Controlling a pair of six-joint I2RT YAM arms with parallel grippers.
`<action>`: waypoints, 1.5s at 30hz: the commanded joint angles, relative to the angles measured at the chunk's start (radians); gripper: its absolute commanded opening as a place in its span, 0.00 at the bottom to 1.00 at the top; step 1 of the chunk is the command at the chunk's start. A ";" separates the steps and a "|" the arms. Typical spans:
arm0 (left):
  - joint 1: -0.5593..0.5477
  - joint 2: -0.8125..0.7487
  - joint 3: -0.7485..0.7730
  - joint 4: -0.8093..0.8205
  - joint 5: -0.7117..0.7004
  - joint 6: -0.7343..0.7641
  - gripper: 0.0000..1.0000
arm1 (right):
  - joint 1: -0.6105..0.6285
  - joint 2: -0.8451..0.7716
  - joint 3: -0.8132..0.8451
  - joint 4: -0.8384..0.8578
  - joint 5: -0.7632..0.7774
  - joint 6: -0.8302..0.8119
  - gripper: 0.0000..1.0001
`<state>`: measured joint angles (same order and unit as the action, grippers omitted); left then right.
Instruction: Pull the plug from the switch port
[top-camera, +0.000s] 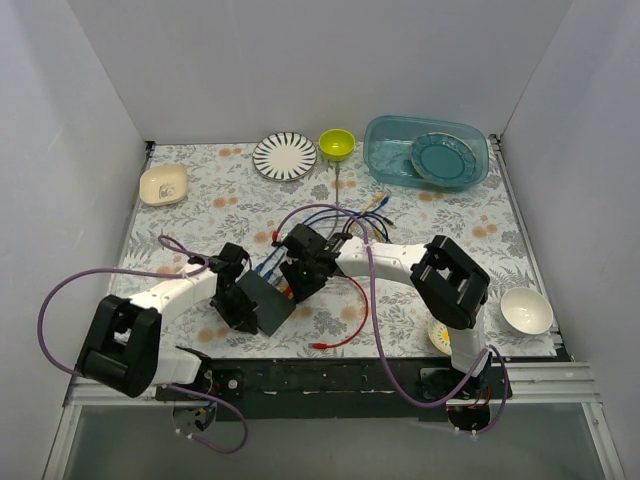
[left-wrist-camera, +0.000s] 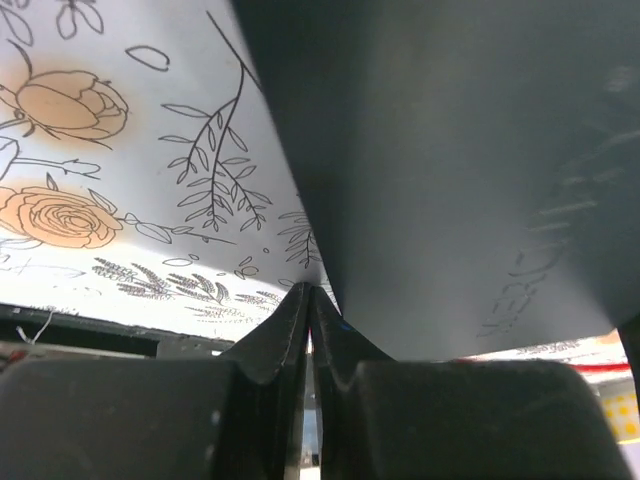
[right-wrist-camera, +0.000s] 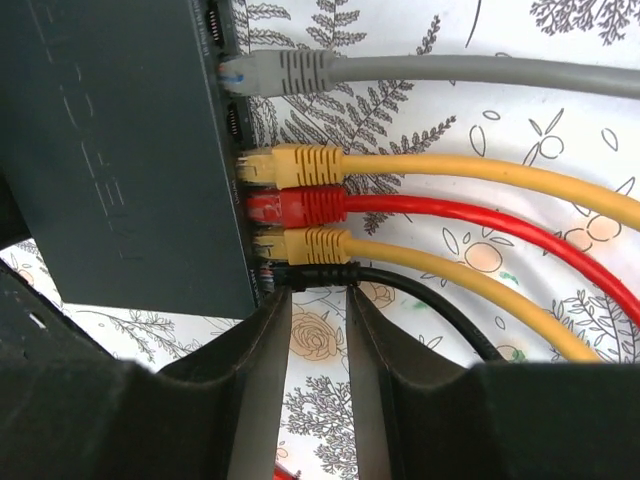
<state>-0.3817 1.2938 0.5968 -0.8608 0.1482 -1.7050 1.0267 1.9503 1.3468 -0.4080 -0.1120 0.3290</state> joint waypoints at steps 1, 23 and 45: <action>-0.003 0.099 0.090 0.105 -0.056 0.039 0.07 | 0.041 0.016 0.034 -0.008 -0.106 0.027 0.37; 0.159 -0.057 0.374 -0.021 -0.161 0.073 0.30 | -0.146 -0.055 0.420 -0.141 0.009 0.018 0.44; -0.224 -0.186 -0.048 0.132 -0.022 -0.272 0.15 | -0.290 0.409 0.683 -0.078 -0.143 0.171 0.42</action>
<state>-0.5999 1.0760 0.5819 -0.7822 0.0742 -1.9484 0.7532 2.4145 2.0911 -0.5171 -0.2630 0.4854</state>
